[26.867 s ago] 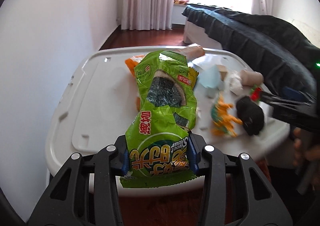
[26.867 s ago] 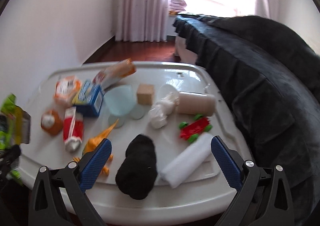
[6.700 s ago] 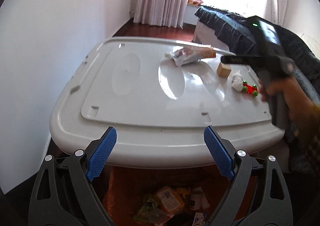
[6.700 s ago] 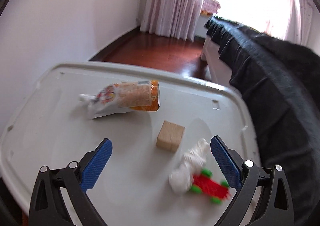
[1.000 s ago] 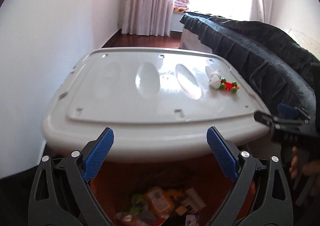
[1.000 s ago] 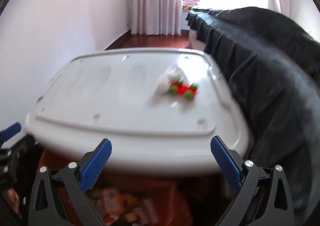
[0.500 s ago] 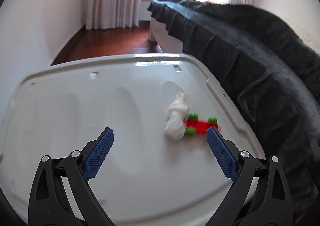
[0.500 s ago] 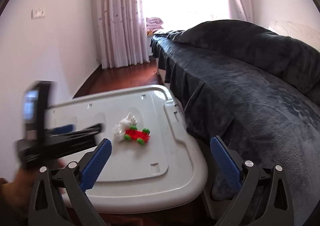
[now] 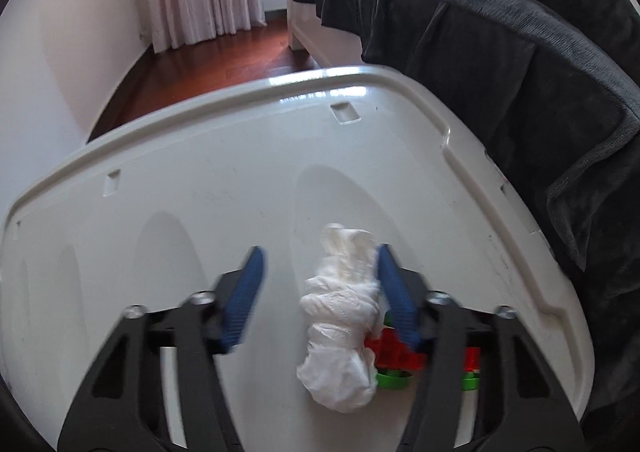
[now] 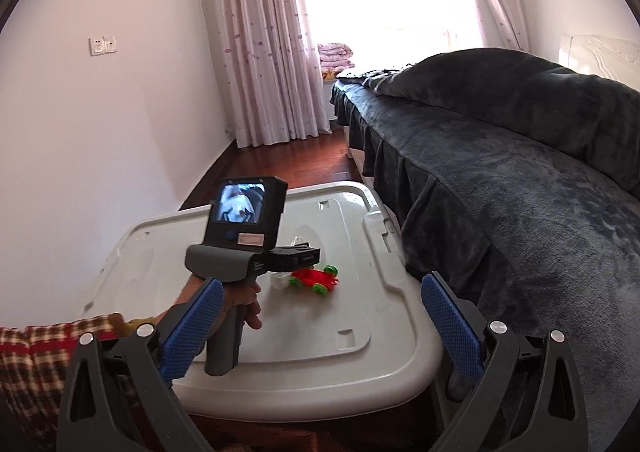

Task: Collect trash
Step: 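Grasp the white crumpled bag with the left tool while the right tool grasps the red toy car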

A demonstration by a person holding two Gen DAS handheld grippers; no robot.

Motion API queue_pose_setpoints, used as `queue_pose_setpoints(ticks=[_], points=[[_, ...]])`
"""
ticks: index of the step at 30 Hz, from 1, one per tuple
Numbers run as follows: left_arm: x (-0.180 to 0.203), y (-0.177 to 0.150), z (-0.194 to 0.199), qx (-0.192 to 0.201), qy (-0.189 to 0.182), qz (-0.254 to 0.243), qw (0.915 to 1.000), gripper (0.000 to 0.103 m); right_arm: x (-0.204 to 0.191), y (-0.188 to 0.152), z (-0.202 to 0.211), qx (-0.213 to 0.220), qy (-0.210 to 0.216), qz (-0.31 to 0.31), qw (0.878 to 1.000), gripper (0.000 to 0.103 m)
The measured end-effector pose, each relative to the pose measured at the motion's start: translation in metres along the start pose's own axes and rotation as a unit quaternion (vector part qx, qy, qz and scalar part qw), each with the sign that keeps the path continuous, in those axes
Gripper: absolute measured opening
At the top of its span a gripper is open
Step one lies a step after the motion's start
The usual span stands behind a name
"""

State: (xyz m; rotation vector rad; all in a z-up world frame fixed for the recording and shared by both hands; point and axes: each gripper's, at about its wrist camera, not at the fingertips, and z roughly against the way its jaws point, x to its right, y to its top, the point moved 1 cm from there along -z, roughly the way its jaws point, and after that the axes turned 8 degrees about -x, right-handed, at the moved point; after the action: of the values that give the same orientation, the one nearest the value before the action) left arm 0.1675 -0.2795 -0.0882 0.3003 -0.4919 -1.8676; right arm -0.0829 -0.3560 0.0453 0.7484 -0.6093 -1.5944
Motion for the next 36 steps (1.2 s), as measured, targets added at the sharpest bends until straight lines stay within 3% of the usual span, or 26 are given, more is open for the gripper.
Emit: queue_pose_setpoints(ticks=[1,4,9,12,17,21,25,32,33,36], points=[[-0.002,-0.001,0.000,0.002,-0.004,0.000,1.0000,0.031,0.000,0.000,0.001,0.002,-0.001,0.001,1.000,0.098],[-0.008,-0.009,0.006,0.008,-0.010,0.005,0.9999,0.029,0.002,0.000,0.001,0.006,-0.011,0.004,1.000,0.098],[-0.029,-0.025,0.032,0.023,-0.019,0.021,0.9993,0.029,0.011,0.000,-0.013,-0.005,-0.037,0.012,0.999,0.098],[-0.045,-0.039,0.062,0.037,-0.022,0.024,0.9988,0.029,0.008,0.003,-0.043,-0.040,-0.047,0.044,0.997,0.098],[-0.073,-0.075,0.120,0.070,-0.013,0.023,0.9972,0.029,-0.005,0.009,-0.114,-0.127,-0.010,0.062,0.990,0.098],[-0.097,-0.113,0.152,0.076,-0.014,0.036,0.9964,0.029,-0.017,0.013,-0.170,-0.161,0.007,0.087,0.983,0.098],[-0.114,-0.145,0.161,0.067,-0.016,0.048,0.9965,0.029,-0.023,0.018,-0.200,-0.174,0.017,0.142,0.974,0.098],[-0.119,-0.157,0.162,0.068,-0.026,0.044,0.9964,0.029,-0.025,0.019,-0.236,-0.219,0.012,0.212,0.952,0.097],[-0.119,-0.156,0.161,0.068,-0.030,0.046,0.9962,0.029,-0.026,0.018,-0.239,-0.222,0.012,0.214,0.951,0.096],[-0.117,-0.155,0.158,0.066,-0.037,0.047,0.9960,0.029,-0.025,0.016,-0.249,-0.236,0.031,0.203,0.950,0.077]])
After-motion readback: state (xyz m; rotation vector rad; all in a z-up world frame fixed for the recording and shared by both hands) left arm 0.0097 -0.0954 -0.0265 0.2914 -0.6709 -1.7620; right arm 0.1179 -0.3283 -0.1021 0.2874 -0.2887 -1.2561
